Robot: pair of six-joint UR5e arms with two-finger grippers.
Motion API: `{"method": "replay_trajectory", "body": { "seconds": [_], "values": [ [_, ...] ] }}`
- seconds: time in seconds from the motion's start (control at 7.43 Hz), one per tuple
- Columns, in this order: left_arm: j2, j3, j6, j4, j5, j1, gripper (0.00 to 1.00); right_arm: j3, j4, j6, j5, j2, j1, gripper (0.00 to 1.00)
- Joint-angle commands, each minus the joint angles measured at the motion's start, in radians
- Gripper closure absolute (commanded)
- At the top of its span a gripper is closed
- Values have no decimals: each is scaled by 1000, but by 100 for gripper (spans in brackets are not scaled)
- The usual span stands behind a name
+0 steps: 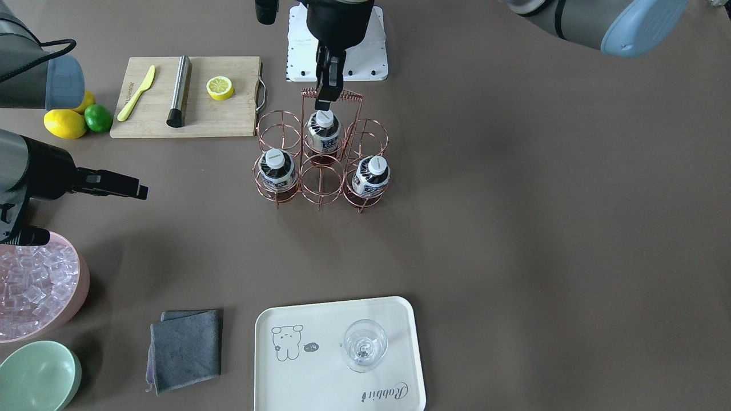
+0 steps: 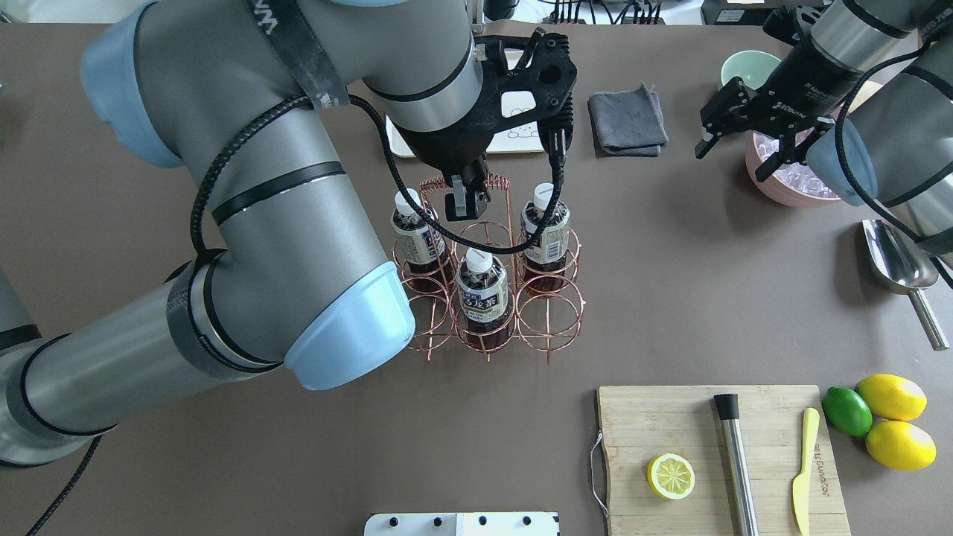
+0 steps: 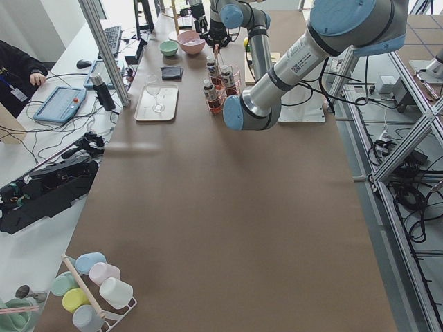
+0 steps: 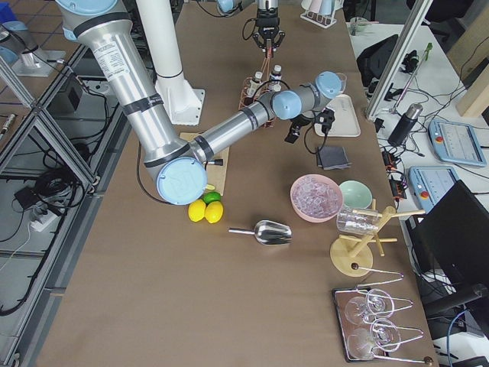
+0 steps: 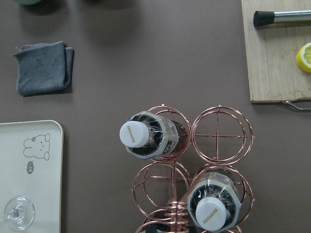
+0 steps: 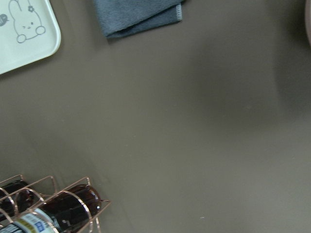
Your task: Take tea from basket to plate
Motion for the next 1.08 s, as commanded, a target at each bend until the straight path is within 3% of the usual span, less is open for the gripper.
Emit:
{"method": "replay_trajectory", "body": {
  "seconds": [0.0,0.27,0.4,0.81,0.94],
  "values": [
    [5,56,-7,-66,14,4,100,-76,0,192,142,106,2,0],
    [5,56,-7,-68,14,2,100,-190,0,370,161,241,-50,1],
    [7,55,-7,-68,14,-1,100,-195,1,448,161,266,-93,2],
    [16,42,-2,-69,10,-15,100,-192,2,463,162,276,-152,28],
    [17,42,-2,-69,8,-19,100,-189,2,464,165,279,-179,30]
  ]
}}
